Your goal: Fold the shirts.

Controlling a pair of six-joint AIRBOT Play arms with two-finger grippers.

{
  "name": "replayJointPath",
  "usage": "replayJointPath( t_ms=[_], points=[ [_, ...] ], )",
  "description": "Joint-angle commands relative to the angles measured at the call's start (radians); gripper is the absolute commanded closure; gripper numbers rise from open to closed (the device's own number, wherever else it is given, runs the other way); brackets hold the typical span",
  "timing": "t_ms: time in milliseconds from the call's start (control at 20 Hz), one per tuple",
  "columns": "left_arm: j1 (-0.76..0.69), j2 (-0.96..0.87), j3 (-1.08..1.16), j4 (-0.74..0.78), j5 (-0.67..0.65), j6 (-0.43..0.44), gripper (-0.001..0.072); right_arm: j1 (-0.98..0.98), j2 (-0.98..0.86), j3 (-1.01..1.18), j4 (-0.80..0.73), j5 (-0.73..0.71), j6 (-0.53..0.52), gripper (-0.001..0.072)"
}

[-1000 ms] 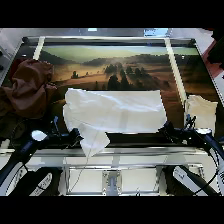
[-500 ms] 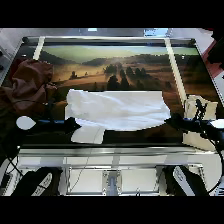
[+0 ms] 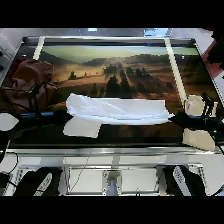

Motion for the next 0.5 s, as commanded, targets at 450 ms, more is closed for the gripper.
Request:
replayJointPath(
  t_ms=[450],
  points=[
    [-0.001, -0.679, 0.334, 0.151, 0.316, 0.053, 0.0697, 0.388, -0.587, 0.250, -0.058, -0.459, 0.075, 0.0687]
  ],
)
